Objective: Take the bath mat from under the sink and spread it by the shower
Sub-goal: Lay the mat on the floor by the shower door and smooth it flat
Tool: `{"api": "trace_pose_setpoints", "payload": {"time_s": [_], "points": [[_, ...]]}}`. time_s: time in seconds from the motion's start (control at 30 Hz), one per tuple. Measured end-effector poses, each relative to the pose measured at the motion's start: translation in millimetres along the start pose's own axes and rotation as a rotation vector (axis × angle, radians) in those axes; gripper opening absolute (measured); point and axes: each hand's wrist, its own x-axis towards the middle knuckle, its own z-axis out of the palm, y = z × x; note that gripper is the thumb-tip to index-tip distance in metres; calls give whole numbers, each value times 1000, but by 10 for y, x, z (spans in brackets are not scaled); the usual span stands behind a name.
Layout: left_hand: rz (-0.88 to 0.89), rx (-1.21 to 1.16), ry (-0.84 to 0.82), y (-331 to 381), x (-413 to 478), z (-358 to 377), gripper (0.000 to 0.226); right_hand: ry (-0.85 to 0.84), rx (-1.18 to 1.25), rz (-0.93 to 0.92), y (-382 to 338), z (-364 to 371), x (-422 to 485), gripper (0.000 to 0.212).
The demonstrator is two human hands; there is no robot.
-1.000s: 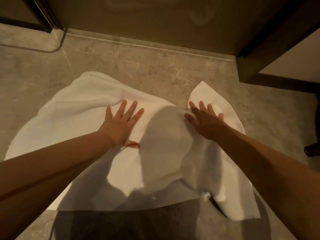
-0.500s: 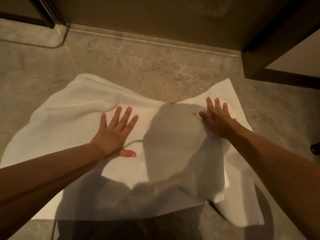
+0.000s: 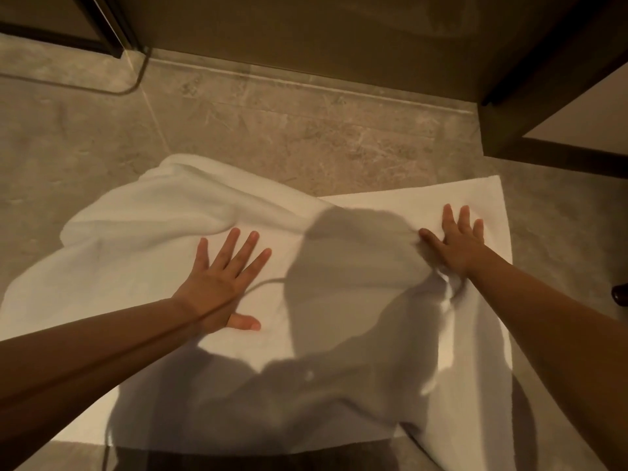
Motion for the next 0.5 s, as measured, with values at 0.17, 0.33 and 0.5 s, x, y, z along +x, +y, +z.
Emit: {"api": "trace_pose_setpoints", "payload": {"time_s": [0.17,0.33,0.5], "points": [[3,6,6,10,-15,9,117,7,-6,26,123,29,-57,89],[106,78,264,31,84,-275,110,229,16,-36,-1,129,-289,85],[-48,-43,275,117,430,-443,98,178,80,-98,-194,326,-463,73]]}}
